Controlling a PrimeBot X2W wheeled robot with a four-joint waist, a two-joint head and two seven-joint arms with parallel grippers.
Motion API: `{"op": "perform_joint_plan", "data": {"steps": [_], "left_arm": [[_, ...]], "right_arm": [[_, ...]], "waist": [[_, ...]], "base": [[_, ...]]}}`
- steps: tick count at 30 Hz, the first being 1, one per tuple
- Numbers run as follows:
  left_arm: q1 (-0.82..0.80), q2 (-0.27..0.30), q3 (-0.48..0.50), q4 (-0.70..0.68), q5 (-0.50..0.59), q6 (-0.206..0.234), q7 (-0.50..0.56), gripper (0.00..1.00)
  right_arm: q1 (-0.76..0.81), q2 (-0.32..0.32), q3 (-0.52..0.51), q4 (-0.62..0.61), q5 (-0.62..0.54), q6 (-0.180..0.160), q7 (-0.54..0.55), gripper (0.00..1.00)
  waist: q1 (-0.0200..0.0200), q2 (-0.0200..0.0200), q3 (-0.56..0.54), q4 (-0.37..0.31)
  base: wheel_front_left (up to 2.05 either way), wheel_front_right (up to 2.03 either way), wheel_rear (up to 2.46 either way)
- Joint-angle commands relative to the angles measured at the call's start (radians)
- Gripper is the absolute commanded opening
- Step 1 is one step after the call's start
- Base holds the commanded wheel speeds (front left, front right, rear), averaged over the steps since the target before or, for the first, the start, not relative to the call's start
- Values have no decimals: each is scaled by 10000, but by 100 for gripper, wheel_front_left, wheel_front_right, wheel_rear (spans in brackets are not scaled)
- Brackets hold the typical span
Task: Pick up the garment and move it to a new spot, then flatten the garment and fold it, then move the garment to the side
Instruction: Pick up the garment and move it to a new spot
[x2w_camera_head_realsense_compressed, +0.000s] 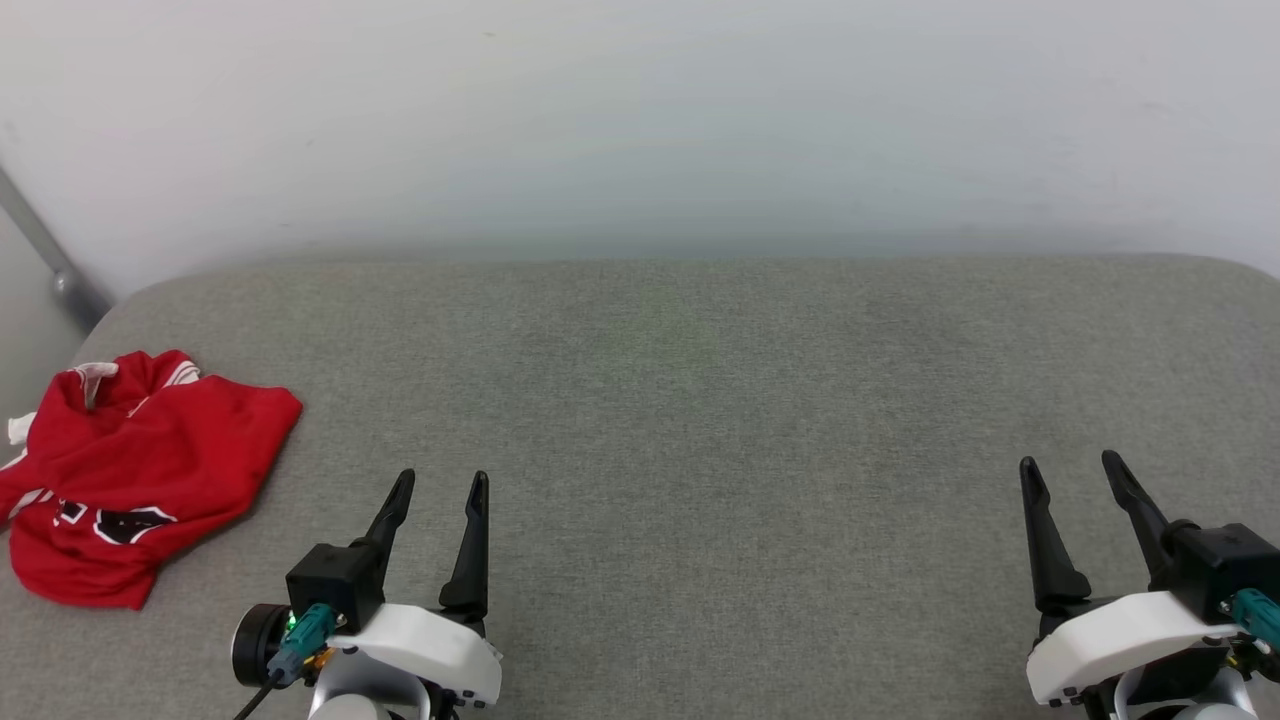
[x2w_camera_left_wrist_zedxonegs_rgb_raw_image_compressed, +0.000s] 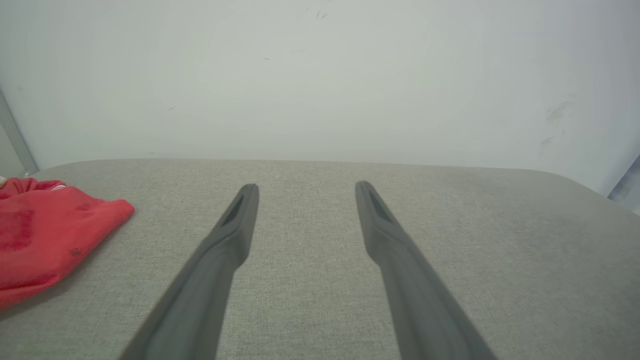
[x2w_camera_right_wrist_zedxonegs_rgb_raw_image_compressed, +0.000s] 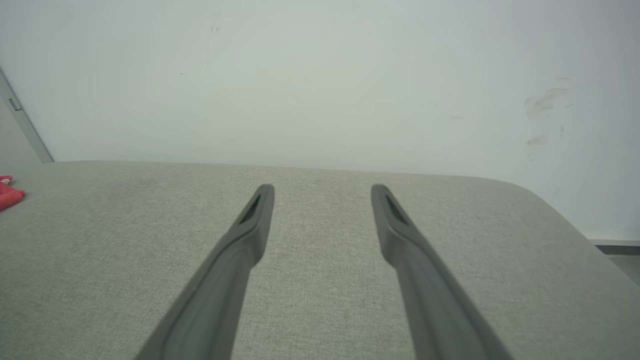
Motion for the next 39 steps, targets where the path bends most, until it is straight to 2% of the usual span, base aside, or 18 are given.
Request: {"op": "perform_joint_plan", "data": {"steps": [1, 6, 14, 26, 33, 39], "left_arm": [[-172, -1, 17, 38, -37, 20, -26, 100], [-297, -45, -26, 68, -97, 101, -26, 100], [-529, -84, 14, 86, -212, 230, -26, 100], [-371, -27, 721, -54, -273, 313, -26, 100], [-420, -55, 884, -61, -254, 324, -26, 100], [-514, -79, 970, -70, -228, 343, -26, 100]], "right_arm": [[49, 53, -29, -66, 49, -3, -4, 100], [149, 55, -92, -217, -101, -3, 35, 100], [59, 51, 41, -527, -314, -3, 180, 100], [-198, -97, 539, -533, -510, -5, 180, 100], [-419, -86, 889, -356, -495, -5, 109, 100], [-494, -91, 952, -231, -545, -5, 56, 100]], "waist": [[-1, 0, 7, 77], [-1, 0, 99, 572], [-1, 0, 250, 1955], [-1, 0, 345, 3964], [-1, 0, 449, 4673], [-1, 0, 468, 4922]], "base": [[0, 0, 0], [0, 0, 0], [0, 0, 0], [0, 0, 0], [0, 0, 0], [0, 0, 0]]}}
